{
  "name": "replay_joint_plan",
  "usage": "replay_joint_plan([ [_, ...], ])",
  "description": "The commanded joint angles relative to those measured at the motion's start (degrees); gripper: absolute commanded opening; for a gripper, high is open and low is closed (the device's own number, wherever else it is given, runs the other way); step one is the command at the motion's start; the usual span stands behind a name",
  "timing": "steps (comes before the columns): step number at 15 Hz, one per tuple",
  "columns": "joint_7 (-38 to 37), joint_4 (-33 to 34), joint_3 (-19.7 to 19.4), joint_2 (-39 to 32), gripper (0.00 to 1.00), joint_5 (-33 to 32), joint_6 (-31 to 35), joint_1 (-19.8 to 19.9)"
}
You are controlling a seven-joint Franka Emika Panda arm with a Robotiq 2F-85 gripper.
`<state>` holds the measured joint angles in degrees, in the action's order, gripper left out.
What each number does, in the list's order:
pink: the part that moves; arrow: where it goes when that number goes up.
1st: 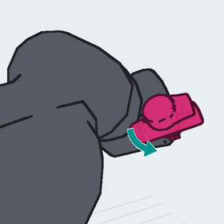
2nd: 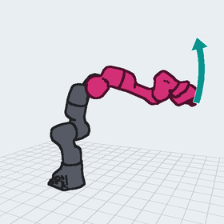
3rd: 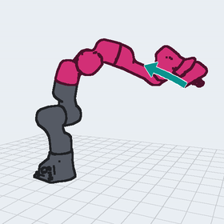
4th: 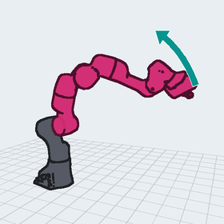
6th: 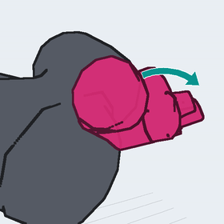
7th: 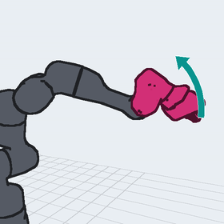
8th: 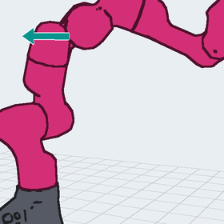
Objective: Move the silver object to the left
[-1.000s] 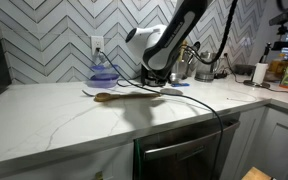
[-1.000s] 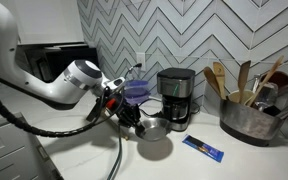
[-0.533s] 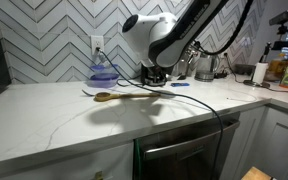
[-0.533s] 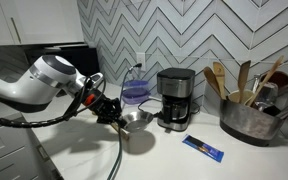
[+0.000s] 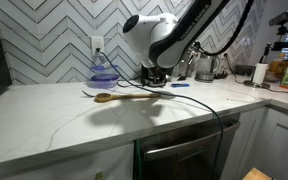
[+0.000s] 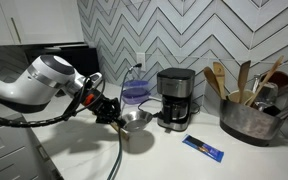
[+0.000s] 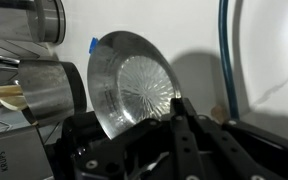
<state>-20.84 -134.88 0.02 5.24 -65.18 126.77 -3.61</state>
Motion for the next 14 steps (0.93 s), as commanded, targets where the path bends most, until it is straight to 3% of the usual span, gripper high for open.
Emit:
replay_joint_plan([
  [1, 0.7, -0.1, 0.6, 0.1, 0.01, 0.0, 2.4, 0.7],
  [8, 8.2, 0.5, 4.6, 3.2, 0.01, -4.9, 13.0, -2.0],
  [14, 15.8, 1.8, 5.9, 1.6, 0.01, -7.1, 26.7, -2.9],
])
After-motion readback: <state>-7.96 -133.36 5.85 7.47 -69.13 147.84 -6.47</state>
